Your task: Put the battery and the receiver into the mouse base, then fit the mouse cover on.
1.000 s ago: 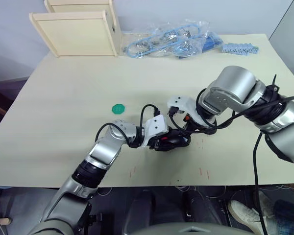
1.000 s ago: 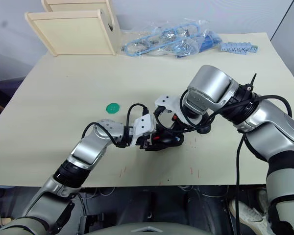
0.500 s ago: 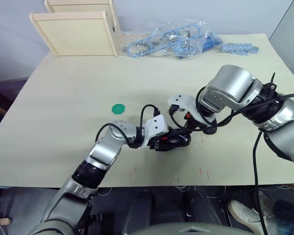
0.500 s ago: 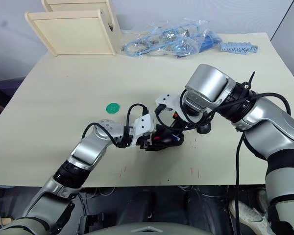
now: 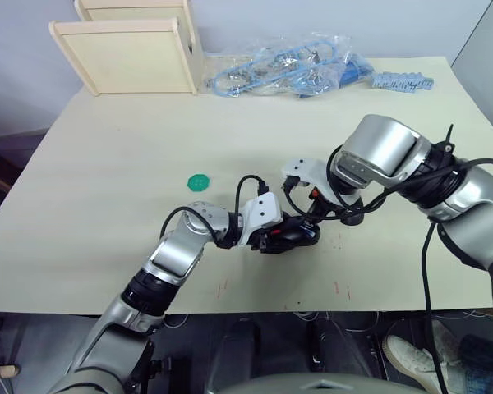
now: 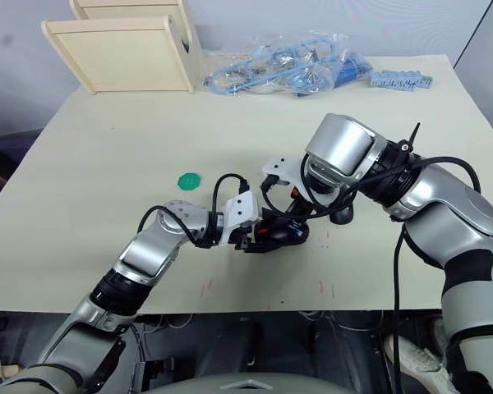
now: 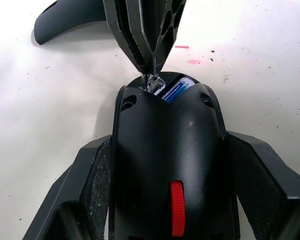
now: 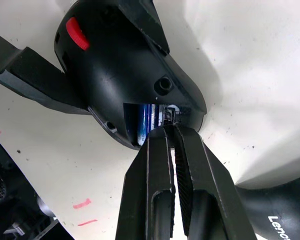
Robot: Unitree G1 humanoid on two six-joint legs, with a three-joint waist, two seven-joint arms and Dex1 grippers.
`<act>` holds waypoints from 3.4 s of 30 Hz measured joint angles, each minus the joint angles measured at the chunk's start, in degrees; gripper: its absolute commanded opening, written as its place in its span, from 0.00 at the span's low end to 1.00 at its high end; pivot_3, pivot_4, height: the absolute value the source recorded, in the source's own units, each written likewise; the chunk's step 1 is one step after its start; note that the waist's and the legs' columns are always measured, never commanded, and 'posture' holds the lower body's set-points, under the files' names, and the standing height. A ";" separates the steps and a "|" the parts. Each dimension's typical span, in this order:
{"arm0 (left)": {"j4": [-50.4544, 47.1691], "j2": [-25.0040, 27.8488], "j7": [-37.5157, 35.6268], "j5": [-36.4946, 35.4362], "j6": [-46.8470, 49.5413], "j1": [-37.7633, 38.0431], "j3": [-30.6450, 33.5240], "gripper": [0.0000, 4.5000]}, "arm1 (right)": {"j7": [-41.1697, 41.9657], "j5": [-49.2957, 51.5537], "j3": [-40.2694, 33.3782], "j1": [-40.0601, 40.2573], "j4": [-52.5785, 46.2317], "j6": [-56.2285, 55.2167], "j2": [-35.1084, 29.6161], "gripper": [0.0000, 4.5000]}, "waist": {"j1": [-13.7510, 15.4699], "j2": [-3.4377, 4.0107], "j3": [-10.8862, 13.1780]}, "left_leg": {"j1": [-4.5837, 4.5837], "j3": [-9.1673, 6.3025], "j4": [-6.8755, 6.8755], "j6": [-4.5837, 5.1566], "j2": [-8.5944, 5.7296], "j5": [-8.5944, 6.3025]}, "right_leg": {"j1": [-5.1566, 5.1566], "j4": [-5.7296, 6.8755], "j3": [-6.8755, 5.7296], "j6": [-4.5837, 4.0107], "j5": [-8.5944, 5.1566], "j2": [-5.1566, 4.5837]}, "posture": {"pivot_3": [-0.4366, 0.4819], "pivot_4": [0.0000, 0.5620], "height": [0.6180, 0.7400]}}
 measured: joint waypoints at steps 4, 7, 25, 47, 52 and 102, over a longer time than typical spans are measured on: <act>0.00 -0.01 0.02 0.00 0.02 0.00 0.00 0.64 | 0.77 -0.98 0.18 0.00 0.12 -0.52 0.20 0.00 | -0.01 0.00 0.00 | 0.00 0.00 0.00 0.00 0.00 0.00 | 0.00 0.00 0.00 0.00 0.00 0.00 | 0.48 0.27 1.00; 0.00 -0.01 0.02 0.00 0.05 0.00 0.00 0.64 | 1.30 -1.49 0.48 0.00 0.02 -0.72 0.17 0.00 | -0.01 0.00 0.00 | 0.00 0.00 0.00 0.00 0.00 0.00 | 0.00 0.00 0.00 0.00 0.00 0.00 | 0.48 0.27 1.00; -0.04 -0.15 0.26 0.00 0.03 0.11 -0.02 0.64 | 3.23 -2.76 1.88 0.00 -0.57 -0.83 -0.14 0.00 | 0.01 0.01 0.00 | 0.00 -0.01 0.00 0.00 0.00 0.00 | 0.00 0.00 0.00 0.00 0.00 0.00 | 0.48 0.27 1.00; -0.01 -0.46 0.57 0.05 0.08 0.21 -0.05 0.64 | 5.64 -4.91 4.80 -1.50 0.66 -1.96 0.68 0.00 | 0.00 0.02 0.00 | 0.01 -0.03 0.00 0.00 -0.01 0.00 | 0.00 0.00 -0.01 0.00 0.00 -0.01 | 0.48 0.27 1.00; 0.00 -0.54 0.59 0.06 0.10 0.30 -0.05 0.64 | 6.59 -5.48 6.34 -2.69 2.17 -2.07 1.55 0.00 | -0.01 0.03 -0.01 | 0.01 -0.03 0.00 0.00 -0.01 0.00 | 0.00 0.00 -0.01 0.00 0.00 -0.01 | 0.48 0.27 1.00; 0.03 -1.27 1.09 0.25 0.21 0.95 0.23 0.64 | 9.41 -8.21 8.07 -3.69 8.66 -3.85 5.09 0.33 | -0.09 0.14 -0.10 | 0.04 -0.08 0.00 -0.01 -0.03 0.00 | 0.01 0.01 -0.02 0.00 0.00 -0.02 | 0.48 0.27 1.00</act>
